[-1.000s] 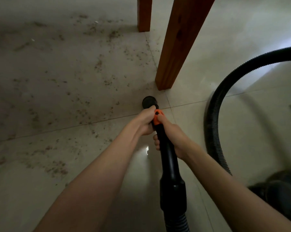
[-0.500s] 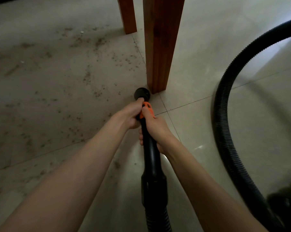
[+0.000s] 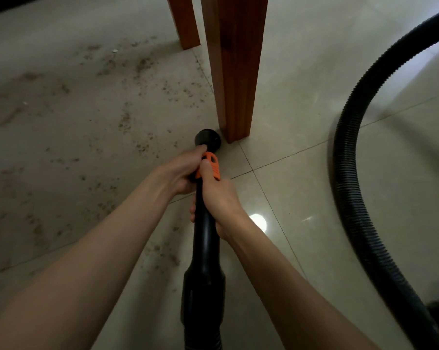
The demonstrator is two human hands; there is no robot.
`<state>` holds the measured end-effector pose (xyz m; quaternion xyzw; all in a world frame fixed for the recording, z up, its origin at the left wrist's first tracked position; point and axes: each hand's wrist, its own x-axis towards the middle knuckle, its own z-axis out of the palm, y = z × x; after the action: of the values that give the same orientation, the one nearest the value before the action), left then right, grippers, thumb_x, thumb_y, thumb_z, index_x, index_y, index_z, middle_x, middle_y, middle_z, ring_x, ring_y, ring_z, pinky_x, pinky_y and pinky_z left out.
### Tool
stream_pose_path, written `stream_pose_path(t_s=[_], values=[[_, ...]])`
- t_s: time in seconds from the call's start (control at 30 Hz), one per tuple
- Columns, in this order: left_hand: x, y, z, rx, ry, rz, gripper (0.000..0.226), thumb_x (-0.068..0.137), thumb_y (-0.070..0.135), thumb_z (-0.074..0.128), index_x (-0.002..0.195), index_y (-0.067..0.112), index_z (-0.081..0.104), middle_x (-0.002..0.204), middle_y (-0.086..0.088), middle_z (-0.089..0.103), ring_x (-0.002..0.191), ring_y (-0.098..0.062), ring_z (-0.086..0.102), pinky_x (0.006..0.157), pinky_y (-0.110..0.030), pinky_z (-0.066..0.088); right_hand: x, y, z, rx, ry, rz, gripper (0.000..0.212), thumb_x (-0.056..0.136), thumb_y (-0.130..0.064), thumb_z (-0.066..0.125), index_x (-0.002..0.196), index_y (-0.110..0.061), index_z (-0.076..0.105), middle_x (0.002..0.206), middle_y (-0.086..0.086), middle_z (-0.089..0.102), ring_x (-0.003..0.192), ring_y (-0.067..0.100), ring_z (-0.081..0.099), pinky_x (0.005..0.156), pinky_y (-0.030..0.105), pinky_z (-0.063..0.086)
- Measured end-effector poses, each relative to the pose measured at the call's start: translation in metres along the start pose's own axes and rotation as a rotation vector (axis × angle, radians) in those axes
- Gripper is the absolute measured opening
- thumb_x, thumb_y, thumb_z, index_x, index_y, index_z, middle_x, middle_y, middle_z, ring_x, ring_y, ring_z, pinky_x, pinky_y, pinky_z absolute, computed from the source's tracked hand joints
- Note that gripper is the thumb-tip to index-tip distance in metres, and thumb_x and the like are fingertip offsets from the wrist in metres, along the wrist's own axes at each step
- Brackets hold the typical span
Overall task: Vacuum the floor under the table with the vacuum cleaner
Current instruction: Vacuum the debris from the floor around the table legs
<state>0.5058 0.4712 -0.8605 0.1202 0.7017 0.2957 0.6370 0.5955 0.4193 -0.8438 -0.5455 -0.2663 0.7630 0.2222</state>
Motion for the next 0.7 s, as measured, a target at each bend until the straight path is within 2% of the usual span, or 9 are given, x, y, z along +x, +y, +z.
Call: stream_pose_path(t_s=[0.17,0.3,0.4,0.53,0.7], values=[[-0.007,0.005,0.006,0.075,0.019,0.009,0.034,0.099,0.037,0.040,0.076,0.013,0.048,0.069,-0.004,0.045,0.060,-0.013,0.043,0.056,-0.024,0.040,0.002,0.000,-0.001,0.002,0.033,-0.003,0.053,0.096,-0.050,0.045,0.108,0.001,0.055,0.053,0.009,0.052,0.039,0.017,0.051,0.042,0.026,0.045],[-0.007,0.015,0.017,0.154,0.059,0.025,0.036,0.100,0.036,0.037,0.074,0.013,0.046,0.068,-0.004,0.045,0.059,-0.013,0.044,0.054,-0.023,0.039,0.006,-0.008,-0.006,0.041,0.036,0.000,0.052,0.096,-0.050,0.046,0.109,0.000,0.054,0.057,0.009,0.052,0.042,0.017,0.052,0.042,0.026,0.046],[-0.005,0.023,0.021,0.208,0.098,0.040,0.037,0.101,0.035,0.035,0.073,0.013,0.044,0.068,-0.004,0.045,0.058,-0.013,0.044,0.052,-0.022,0.039,0.013,-0.013,-0.005,0.089,0.026,-0.009,0.053,0.096,-0.050,0.046,0.110,0.001,0.054,0.052,0.007,0.051,0.040,0.017,0.051,0.043,0.027,0.047],[-0.003,0.027,0.022,0.230,0.105,0.058,0.036,0.102,0.034,0.034,0.074,0.013,0.045,0.071,-0.005,0.045,0.062,-0.013,0.045,0.058,-0.024,0.039,0.018,-0.015,-0.004,0.127,-0.006,0.004,0.050,0.096,-0.051,0.046,0.103,-0.003,0.054,0.042,0.002,0.051,0.040,0.017,0.052,0.044,0.028,0.048],[-0.010,0.018,0.016,0.221,0.066,0.033,0.035,0.101,0.036,0.036,0.078,0.012,0.046,0.073,-0.006,0.046,0.064,-0.014,0.045,0.059,-0.025,0.041,0.008,-0.008,-0.002,0.134,-0.003,0.016,0.051,0.096,-0.051,0.045,0.105,-0.001,0.055,0.048,0.006,0.051,0.038,0.017,0.051,0.043,0.028,0.047]])
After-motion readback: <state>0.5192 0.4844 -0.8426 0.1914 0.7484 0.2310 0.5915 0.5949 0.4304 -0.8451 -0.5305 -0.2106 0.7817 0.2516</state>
